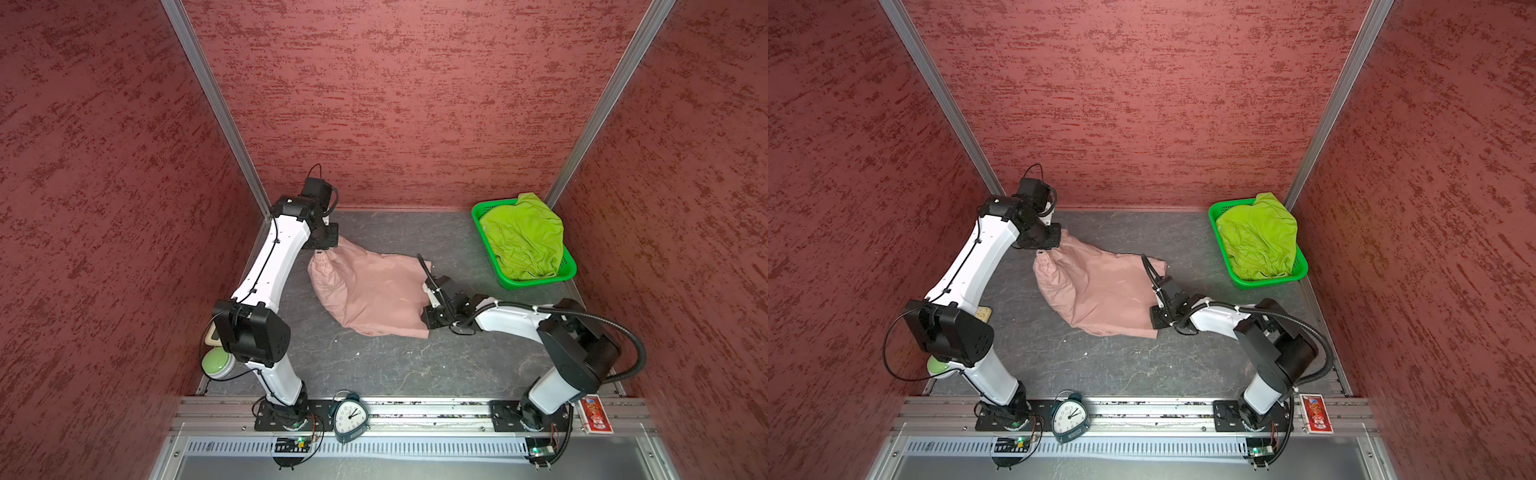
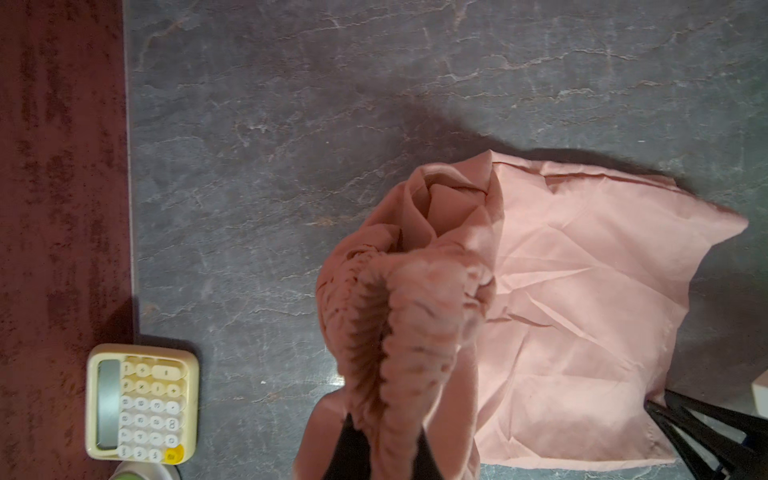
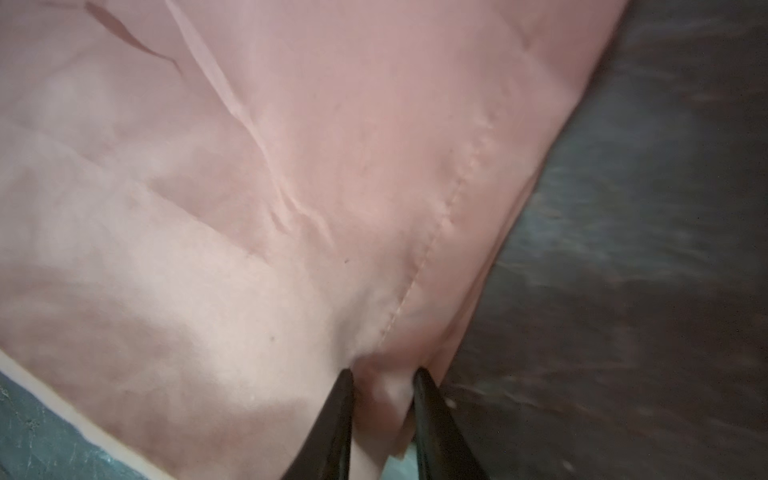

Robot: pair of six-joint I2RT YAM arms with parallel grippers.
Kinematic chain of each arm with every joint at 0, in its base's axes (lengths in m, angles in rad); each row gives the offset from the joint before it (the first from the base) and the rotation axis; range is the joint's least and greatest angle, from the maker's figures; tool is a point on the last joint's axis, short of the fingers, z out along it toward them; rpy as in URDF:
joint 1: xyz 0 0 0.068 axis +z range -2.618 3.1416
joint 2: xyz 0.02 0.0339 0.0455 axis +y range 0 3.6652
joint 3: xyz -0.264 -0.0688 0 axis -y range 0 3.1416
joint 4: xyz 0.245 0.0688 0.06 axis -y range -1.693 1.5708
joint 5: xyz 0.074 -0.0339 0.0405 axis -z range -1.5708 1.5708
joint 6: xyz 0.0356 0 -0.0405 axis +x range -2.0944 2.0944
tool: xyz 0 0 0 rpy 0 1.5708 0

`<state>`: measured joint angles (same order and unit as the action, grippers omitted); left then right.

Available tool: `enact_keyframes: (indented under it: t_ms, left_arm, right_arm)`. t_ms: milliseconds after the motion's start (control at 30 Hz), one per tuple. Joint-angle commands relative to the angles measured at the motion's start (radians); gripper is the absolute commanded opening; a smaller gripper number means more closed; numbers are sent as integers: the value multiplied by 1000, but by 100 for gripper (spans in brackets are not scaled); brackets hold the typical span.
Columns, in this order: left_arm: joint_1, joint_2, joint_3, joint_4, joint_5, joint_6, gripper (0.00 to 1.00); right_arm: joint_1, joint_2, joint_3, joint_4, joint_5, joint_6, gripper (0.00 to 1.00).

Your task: Fold and stack the shorts

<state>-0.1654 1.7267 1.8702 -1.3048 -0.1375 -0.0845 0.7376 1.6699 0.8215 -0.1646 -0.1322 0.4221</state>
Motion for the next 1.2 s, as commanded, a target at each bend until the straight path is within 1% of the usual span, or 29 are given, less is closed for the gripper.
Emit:
enact_keyframes:
  t_ms: [0, 67, 133, 200, 300, 400, 500, 567, 600, 667, 800, 933, 1067, 1133, 1167]
  left_arm:
    - [20, -3, 45, -38, -46, 35, 0]
    - [28, -4, 55, -42, -45, 42, 0]
    - [27, -5, 52, -45, -40, 40, 0]
    - [19, -10, 31, -33, -24, 36, 0]
    - [-12, -18, -13, 1, -11, 18, 0]
    - [-59, -9, -35, 21, 18, -16, 0]
    - [-115, 0, -68, 63, 50, -70, 0]
    - [-159, 3, -115, 105, 121, -95, 0]
    - [-177, 6, -131, 117, 136, -110, 0]
    - [-217, 18, -156, 138, 140, -130, 0]
    - [-286, 46, -168, 158, 150, -154, 0]
    - [-342, 60, -195, 214, 185, -179, 0]
    - [-382, 85, -214, 254, 223, -211, 1]
    - [-402, 99, -214, 261, 225, -218, 1]
    - [-408, 105, -211, 262, 226, -219, 1]
  right_arm:
    - [62, 67, 55, 51, -3, 19, 23]
    - [91, 103, 87, 63, -8, 27, 23]
    - [98, 115, 102, 61, 13, 40, 24]
    - [98, 101, 108, 46, 56, 52, 34]
    - [97, 36, 96, 45, 100, 65, 45]
    - [88, -61, 49, 96, 110, 97, 50]
    - [63, -124, 5, 129, 94, 149, 47]
    - [57, -123, -7, 120, 112, 172, 42]
    - [57, -122, -17, 123, 115, 179, 41]
    - [50, -126, -40, 136, 112, 193, 38]
    - [13, -153, -94, 179, 99, 223, 39]
    - [-37, -122, -144, 226, 72, 239, 40]
    - [-40, -61, -164, 313, 31, 242, 39]
    - [-40, -13, -149, 334, 4, 245, 36]
    - [-39, 7, -141, 341, -10, 246, 33]
